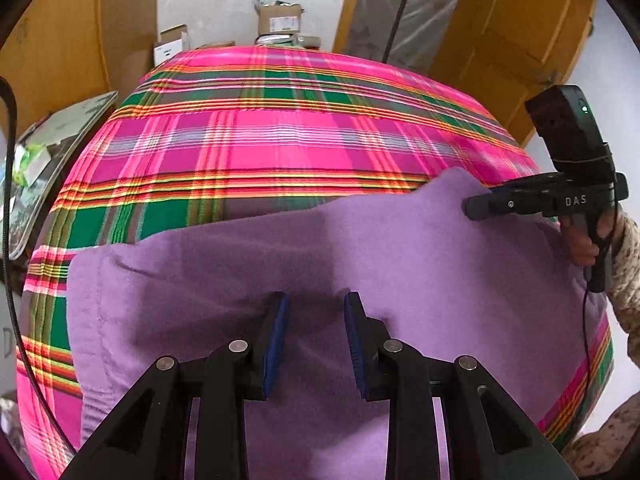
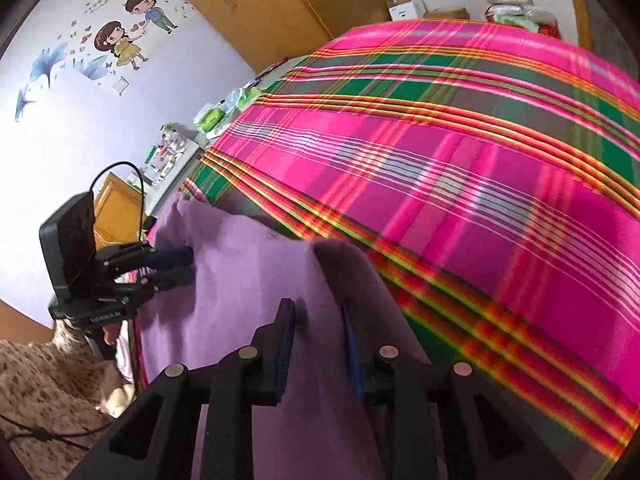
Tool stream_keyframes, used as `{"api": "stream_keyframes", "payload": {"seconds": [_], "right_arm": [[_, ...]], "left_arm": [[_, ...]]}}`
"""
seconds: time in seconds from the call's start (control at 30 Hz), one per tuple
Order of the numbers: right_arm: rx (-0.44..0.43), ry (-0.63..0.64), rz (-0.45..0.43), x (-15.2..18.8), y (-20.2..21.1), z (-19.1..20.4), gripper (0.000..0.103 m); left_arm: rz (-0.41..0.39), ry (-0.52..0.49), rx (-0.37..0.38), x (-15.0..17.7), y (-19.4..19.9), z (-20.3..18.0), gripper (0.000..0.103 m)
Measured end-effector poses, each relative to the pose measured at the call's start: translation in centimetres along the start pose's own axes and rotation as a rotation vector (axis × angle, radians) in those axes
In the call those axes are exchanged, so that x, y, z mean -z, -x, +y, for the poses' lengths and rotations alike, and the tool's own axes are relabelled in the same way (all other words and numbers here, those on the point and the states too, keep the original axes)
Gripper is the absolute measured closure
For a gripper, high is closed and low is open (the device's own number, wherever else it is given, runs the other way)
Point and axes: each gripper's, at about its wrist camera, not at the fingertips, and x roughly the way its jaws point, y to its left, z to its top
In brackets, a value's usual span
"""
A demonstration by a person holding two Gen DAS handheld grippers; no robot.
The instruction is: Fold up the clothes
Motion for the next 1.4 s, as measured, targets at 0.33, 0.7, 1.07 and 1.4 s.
{"api": "stream_keyframes", "payload": {"seconds": [0.33, 0.7, 1.07, 1.4], "right_arm": [[0.030, -0.034, -0.028, -1.9, -0.8, -1.7, 0.100], [0.061, -0.091, -0.121, -0.3, 4.1, -3.3, 0.093], [0.237, 0.015, -0.094, 5.0, 8.7, -3.3, 0.093], [0.306, 0.028, -0.109, 7.9, 10.6, -3.6, 0.083]], "left_arm": [[-0.019, 0.036, 0.005, -0.7, -0.6, 1.8, 0.073], [-0.025, 0.046, -0.002, -0.8, -0.6, 1.9, 0.073], [-0.028, 0.041, -0.017, -0.7, -0.3, 1.4, 0.073], [-0.052, -0.040, 0.073, -1.9, 0.1, -2.0, 0.073]]}}
